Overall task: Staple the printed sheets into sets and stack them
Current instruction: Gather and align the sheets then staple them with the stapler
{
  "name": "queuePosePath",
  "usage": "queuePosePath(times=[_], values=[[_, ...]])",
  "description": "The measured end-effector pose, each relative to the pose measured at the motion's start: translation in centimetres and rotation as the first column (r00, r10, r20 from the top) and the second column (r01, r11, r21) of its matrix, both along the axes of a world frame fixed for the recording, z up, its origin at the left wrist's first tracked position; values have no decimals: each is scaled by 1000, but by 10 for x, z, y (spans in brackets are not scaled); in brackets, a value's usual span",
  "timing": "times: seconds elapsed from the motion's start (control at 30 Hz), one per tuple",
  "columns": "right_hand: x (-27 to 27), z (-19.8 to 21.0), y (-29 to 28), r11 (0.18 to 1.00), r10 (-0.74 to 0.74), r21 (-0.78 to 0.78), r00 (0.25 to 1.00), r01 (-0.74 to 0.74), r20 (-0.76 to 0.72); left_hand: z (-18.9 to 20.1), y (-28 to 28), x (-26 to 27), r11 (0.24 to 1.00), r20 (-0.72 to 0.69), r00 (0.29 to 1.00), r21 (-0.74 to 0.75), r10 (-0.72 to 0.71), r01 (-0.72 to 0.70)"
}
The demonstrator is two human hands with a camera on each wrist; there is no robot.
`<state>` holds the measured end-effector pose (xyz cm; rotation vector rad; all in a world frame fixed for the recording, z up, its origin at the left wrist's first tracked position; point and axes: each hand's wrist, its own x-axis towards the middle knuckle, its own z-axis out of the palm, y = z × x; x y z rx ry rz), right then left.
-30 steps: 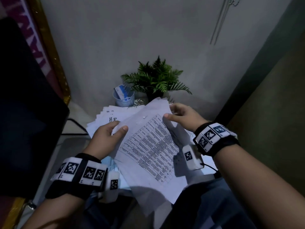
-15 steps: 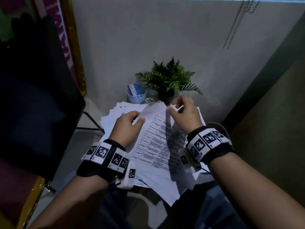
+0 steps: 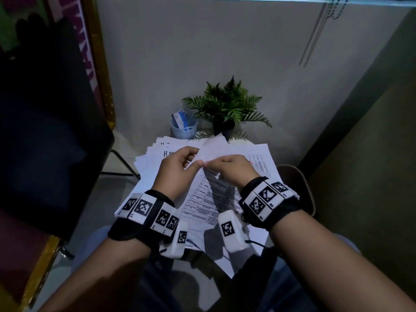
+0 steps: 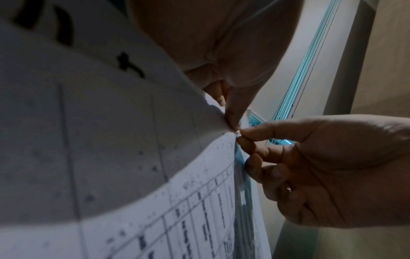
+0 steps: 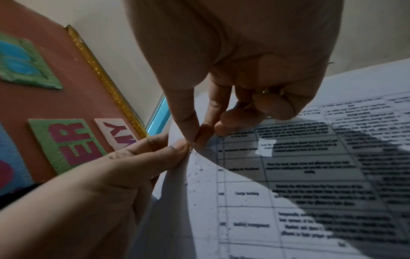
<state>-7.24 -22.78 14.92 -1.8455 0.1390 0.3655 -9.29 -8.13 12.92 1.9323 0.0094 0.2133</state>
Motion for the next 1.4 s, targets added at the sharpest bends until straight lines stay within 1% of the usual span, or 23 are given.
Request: queuePosePath(times=[0.1, 0.2, 0.3, 0.4, 0.47, 0.53, 0.6, 0.67, 0.73, 0.83, 0.9, 0.93, 1.0, 1.03, 1.1, 1.17, 1.23, 1.3, 1.37, 1.4], values=[[0, 0, 2, 1000, 7, -3, 1000, -7, -1, 1, -1, -1, 1000, 3, 1000, 7, -6, 6], [1, -2, 3, 998, 44, -45, 997, -41, 60, 3, -1, -2, 999, 4, 1000, 31, -26, 26], [2, -6, 3, 995, 49, -91, 986, -34, 159, 4, 0, 0, 996, -9, 999, 78, -39, 39], [3, -12, 5, 987, 65, -159, 953, -18, 297, 5, 0, 3, 995, -21, 999, 88, -36, 38], [3, -15, 7, 982, 81, -190, 930, -12, 357, 6, -1, 5, 996, -22, 999, 87, -24, 26], [6, -14, 7, 981, 24, -185, 904, 62, 427, 5, 0, 9, 994, -50, 999, 104, -12, 17], [15, -9, -1, 976, -128, -92, 859, 199, 496, 0, 1, 11, 989, -118, 993, 145, -20, 37], [30, -3, -17, 957, -257, 3, 841, 290, 476, -9, 3, 13, 980, -171, 985, 190, -30, 62], [46, -4, -37, 944, -306, 4, 873, 330, 380, -14, 6, 16, 968, -185, 983, 245, -3, 49], [62, -18, -74, 925, -305, -151, 919, 348, 249, -14, 7, 25, 941, -169, 984, 339, 54, 7], [74, -32, -102, 888, -323, -268, 921, 374, 217, -14, 6, 32, 929, -169, 984, 369, 56, 11], [81, -38, -118, 851, -338, -345, 916, 396, 218, -14, 6, 35, 923, -168, 984, 385, 56, 14], [93, -41, -148, 749, -393, -476, 888, 460, 240, -15, 3, 39, 917, -159, 985, 399, 63, 6], [100, -39, -163, 699, -433, -510, 865, 501, 255, -15, 1, 40, 918, -154, 986, 397, 68, -1], [115, -40, -194, 632, -500, -527, 819, 568, 283, -15, -2, 40, 913, -160, 983, 409, 88, -16], [126, -38, -217, 586, -545, -556, 795, 589, 267, -14, -4, 42, 908, -157, 983, 417, 98, -24], [136, -40, -238, 615, -543, -555, 812, 560, 217, -12, -5, 43, 919, -144, 985, 394, 91, -27], [142, -46, -251, 658, -500, -570, 852, 492, 157, -8, -6, 44, 924, -139, 987, 381, 86, -27], [143, -55, -258, 676, -515, -528, 842, 514, 159, -6, -8, 45, 927, -127, 988, 374, 88, -35], [141, -56, -256, 686, -538, -478, 825, 549, 175, -5, -8, 45, 931, -122, 987, 361, 101, -51]])
